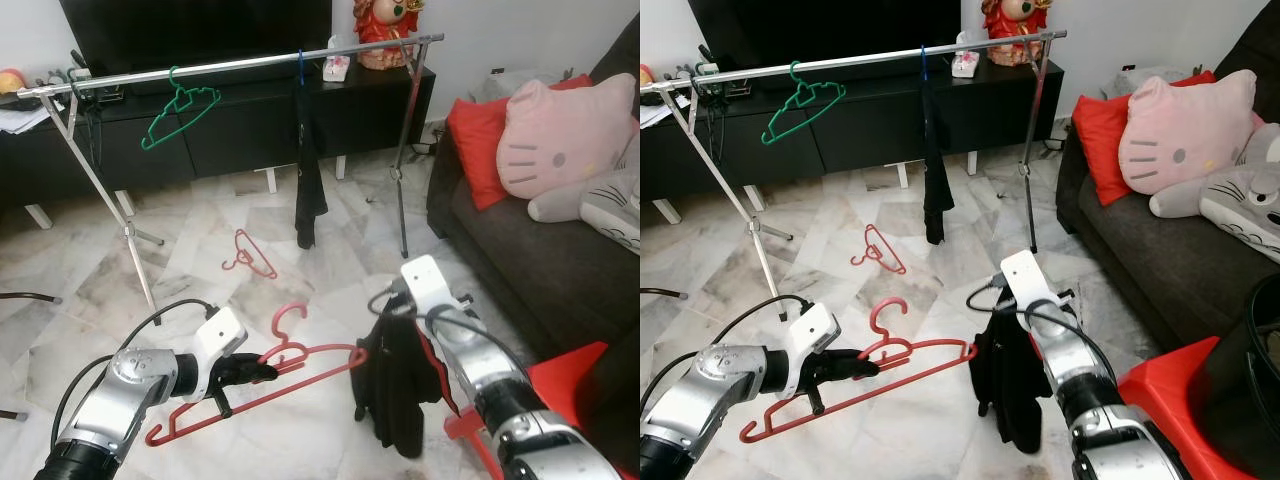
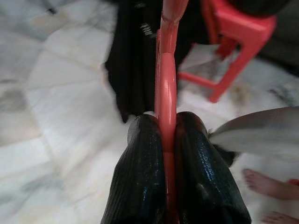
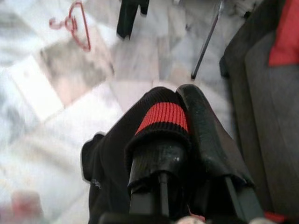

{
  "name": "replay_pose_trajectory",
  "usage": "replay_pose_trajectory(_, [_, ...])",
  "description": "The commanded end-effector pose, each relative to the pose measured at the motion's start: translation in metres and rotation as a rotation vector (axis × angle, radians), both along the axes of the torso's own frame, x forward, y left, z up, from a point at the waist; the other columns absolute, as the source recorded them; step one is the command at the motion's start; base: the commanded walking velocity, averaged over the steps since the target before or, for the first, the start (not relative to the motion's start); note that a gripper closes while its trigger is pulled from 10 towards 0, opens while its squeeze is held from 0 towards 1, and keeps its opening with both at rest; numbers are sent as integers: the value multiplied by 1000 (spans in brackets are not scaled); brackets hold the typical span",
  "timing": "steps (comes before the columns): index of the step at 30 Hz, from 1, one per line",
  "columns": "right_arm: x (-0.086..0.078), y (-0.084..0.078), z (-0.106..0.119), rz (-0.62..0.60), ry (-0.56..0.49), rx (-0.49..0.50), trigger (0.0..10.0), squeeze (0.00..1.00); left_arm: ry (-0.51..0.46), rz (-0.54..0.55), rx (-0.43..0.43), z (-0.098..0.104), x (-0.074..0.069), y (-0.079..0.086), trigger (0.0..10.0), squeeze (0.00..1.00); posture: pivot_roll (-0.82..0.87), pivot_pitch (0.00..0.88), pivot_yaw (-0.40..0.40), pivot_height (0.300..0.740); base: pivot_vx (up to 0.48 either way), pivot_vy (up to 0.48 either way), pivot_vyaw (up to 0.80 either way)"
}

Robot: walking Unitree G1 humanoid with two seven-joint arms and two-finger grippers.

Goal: Hang hanger

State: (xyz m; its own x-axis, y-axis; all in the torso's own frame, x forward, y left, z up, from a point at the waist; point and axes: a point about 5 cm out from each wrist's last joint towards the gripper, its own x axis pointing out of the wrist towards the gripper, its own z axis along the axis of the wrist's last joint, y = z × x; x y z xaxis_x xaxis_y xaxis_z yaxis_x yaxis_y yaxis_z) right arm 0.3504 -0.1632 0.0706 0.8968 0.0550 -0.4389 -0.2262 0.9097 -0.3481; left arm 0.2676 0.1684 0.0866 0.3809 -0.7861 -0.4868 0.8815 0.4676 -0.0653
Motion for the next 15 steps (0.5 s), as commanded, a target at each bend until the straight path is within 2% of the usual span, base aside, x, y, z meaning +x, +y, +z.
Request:
replay_pose_trajectory(1, [11, 6, 17, 1, -55, 36, 10000, 0, -23, -63, -57, 16, 3, -10, 10000, 0, -87, 0, 9, 740, 0, 0, 0])
replay_pose_trajectory(5, [15, 12, 22, 22, -56, 57, 10000, 0, -16, -93, -93, 21, 5, -17, 10000, 0, -83, 0, 7, 740, 0, 0, 0])
replay_pose_trajectory(7, [22, 21, 32, 25, -78, 98, 10000, 0, -28, -70, -103, 23, 10, -20, 10000, 0, -88, 0, 12, 740, 0, 0, 0])
replay_pose_trajectory(10, [24, 25, 38, 38, -89, 105, 10000, 0, -33, -41, -118, 25, 14, -21, 10000, 0, -88, 0, 12, 740, 0, 0, 0])
replay_pose_trajectory(13, [23, 30, 36, 59, -83, 100, 10000, 0, -25, -35, -171, 28, 14, -30, 10000, 0, -85, 0, 11, 740, 0, 0, 0])
replay_pose_trajectory(15, [21, 30, 32, 62, -72, 96, 10000, 0, -23, -58, -176, 26, 12, -37, 10000, 0, -81, 1, 7, 740, 0, 0, 0])
